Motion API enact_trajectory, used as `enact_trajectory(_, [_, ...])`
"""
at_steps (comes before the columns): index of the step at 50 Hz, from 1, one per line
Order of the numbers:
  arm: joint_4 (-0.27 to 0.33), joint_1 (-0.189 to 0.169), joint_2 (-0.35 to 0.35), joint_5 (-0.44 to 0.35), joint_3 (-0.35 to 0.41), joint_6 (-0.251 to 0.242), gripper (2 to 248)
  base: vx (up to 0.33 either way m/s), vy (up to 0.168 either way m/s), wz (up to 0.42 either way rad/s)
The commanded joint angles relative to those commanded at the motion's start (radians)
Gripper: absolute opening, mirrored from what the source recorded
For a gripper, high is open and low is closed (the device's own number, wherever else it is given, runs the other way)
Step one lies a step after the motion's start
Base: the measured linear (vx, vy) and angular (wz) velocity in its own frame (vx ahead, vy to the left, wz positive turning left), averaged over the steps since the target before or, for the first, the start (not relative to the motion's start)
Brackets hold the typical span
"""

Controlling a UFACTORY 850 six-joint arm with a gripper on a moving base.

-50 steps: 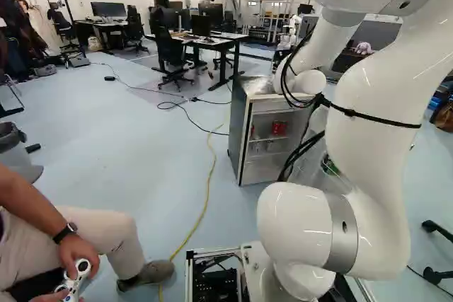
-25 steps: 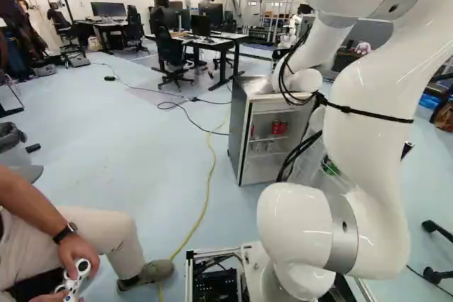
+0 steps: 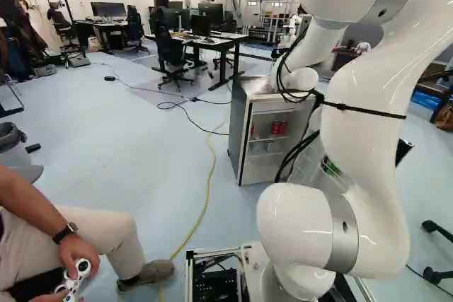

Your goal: Grab a drink from the fridge

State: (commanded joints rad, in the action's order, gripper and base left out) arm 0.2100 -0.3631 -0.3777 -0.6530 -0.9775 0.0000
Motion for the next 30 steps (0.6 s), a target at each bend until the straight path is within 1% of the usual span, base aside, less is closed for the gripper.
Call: enact_trajectory(30, [-0.036, 0.013, -0.066, 0.041, -0.081, 0.000, 92, 0.000, 0.000, 0.000])
